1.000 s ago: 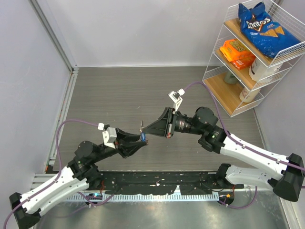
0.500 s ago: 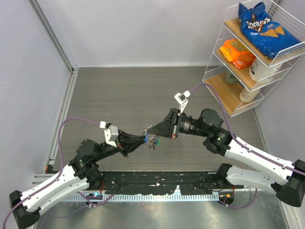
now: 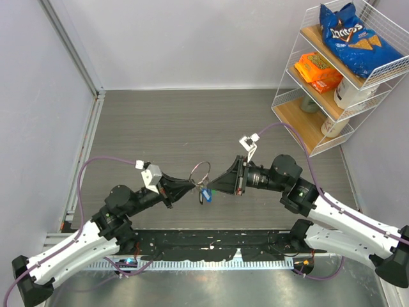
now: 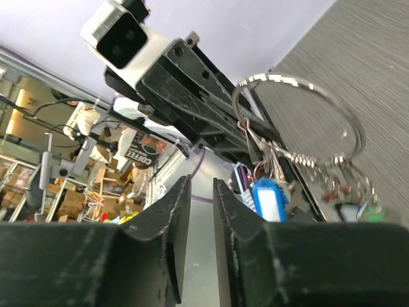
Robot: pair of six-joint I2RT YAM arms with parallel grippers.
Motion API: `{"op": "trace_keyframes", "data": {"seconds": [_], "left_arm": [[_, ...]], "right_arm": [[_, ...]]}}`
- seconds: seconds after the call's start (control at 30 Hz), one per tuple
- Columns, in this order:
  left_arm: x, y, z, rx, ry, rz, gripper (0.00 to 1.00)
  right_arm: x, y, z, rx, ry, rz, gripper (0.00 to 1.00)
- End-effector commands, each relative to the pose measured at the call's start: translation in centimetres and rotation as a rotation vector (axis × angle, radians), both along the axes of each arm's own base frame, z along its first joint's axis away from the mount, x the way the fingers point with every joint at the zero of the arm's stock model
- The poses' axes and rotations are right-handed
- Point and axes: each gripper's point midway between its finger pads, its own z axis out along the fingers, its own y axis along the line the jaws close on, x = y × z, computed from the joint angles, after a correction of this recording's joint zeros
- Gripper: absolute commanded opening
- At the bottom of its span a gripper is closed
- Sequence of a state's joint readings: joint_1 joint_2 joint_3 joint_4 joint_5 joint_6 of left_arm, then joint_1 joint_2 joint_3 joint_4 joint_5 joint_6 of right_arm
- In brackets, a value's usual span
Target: Put the keys on the keyring
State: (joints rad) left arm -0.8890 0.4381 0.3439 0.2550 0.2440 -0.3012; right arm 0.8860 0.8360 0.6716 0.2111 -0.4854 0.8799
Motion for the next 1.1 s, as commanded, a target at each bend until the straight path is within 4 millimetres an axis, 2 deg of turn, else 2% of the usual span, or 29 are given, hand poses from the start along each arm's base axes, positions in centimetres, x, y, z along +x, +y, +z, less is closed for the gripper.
{"op": "trace_keyframes", "data": {"seconds": [0.0,0.1,0.2,0.23,0.4,0.43,0.57,0.73,0.97,1.0,1.07], "left_arm": [[1.3,0.9,2.6,-0.033,-0.041,0.092,0.00],[2.1,1.1,2.1,-0.001,-0.019,0.132,0.00],[3.2,1.5,1.5,0.031,0.022,0.195,0.00],[3.7,1.7,1.2,0.047,0.039,0.222,0.00],[5.6,2.2,0.2,0.142,0.099,0.326,0.00],[6.2,2.2,0.8,0.155,0.098,0.350,0.00],[8.2,2.3,-1.4,0.344,0.168,0.432,0.00],[10.4,1.1,-3.1,0.530,0.218,0.469,0.00],[12.2,-1.6,-6.8,0.843,0.324,0.405,0.00],[12.4,-1.9,-8.2,0.896,0.349,0.397,0.00],[13.2,-2.6,-8.8,0.924,0.357,0.403,0.00]], "right_arm": [[0.8,-1.0,-1.4,-0.049,-0.023,-0.059,0.31],[1.3,-1.8,-2.9,-0.098,-0.024,-0.104,0.41],[2.2,-2.9,-4.3,-0.152,-0.038,-0.177,0.46],[2.4,-3.4,-5.8,-0.205,-0.019,-0.205,0.47],[3.6,-5.1,-9.5,-0.326,-0.004,-0.303,0.49],[3.6,-5.4,-10.0,-0.343,0.004,-0.310,0.49],[3.7,-6.1,-12.1,-0.399,0.023,-0.335,0.50],[3.8,-7.4,-14.6,-0.489,0.039,-0.370,0.50],[3.6,-8.7,-16.1,-0.556,0.028,-0.389,0.50],[3.5,-8.8,-16.3,-0.556,0.027,-0.387,0.50],[3.3,-9.0,-16.4,-0.554,0.023,-0.384,0.50]]}}
